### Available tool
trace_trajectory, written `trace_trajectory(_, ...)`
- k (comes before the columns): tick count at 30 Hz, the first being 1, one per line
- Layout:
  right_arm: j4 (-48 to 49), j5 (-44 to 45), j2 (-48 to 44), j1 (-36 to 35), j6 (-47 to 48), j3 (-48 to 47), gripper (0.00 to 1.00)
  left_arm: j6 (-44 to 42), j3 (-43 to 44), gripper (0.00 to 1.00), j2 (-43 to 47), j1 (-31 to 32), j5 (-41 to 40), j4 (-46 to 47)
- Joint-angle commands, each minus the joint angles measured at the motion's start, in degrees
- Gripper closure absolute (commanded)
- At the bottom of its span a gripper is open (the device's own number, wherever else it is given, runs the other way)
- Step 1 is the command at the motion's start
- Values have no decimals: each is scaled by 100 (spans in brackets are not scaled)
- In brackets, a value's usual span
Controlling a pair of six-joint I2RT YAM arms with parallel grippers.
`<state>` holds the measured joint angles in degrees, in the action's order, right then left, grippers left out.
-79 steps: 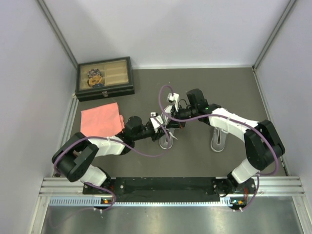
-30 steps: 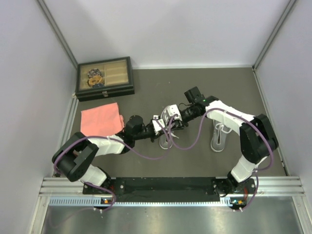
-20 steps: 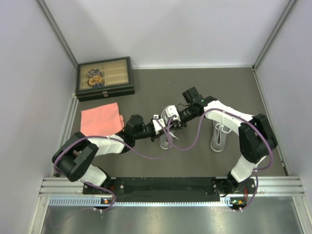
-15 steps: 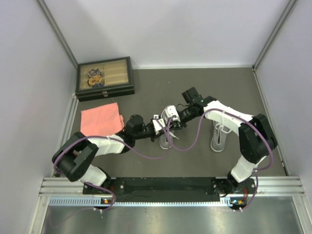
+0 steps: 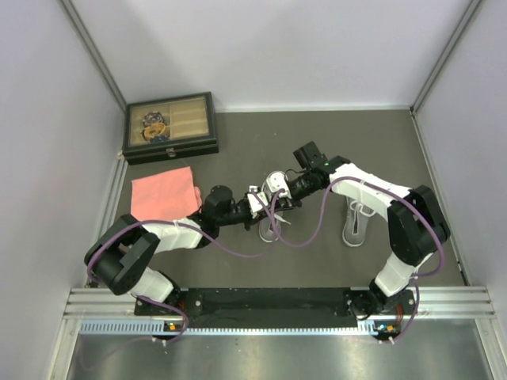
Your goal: Tie the shoes
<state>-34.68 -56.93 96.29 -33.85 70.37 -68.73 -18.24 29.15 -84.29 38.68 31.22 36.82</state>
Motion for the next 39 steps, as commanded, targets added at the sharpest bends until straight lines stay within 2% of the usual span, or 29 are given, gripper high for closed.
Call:
trace_trajectory(1,-127,-179,100,-122,205,-281,80,-92,214,90,36,-44,165,106)
trace_trajectory(8,-224,-3,127,-122,320,-299,100,-92,223,89,62,-79,200,89)
trace_trajectory(10,-189,32,101,-122,267,-282,100,-92,223,88,79,-106,200,80)
trace_trajectory(13,276,24,48,-70,-215,-159,100,-57,214,81,132,-141,174,80)
trace_trajectory(18,760,-38,21,106,-1025,-132,100,-39,100,52,430,-229,103,-16)
trace_trajectory(21,813,-55,21,150,-1122,-71,100,-31,3,48,729,-316,-10,-183)
trace_trajectory(27,1007,-38,82,150,-1315,44,100,-57,-181,49,1318,-492,-143,-807)
trace_trajectory(33,1033,50,153,185,-1359,105,100,-31,-278,50,1504,-528,-82,-879)
trace_trajectory(34,1033,50,136,185,-1368,123,100,-13,-261,50,1460,-528,-81,-852)
trace_trajectory(37,1042,76,118,194,-1429,167,100,92,-50,62,1293,-563,41,-764)
trace_trajectory(39,1094,103,109,203,-1464,210,100,162,38,63,1196,-563,103,-659)
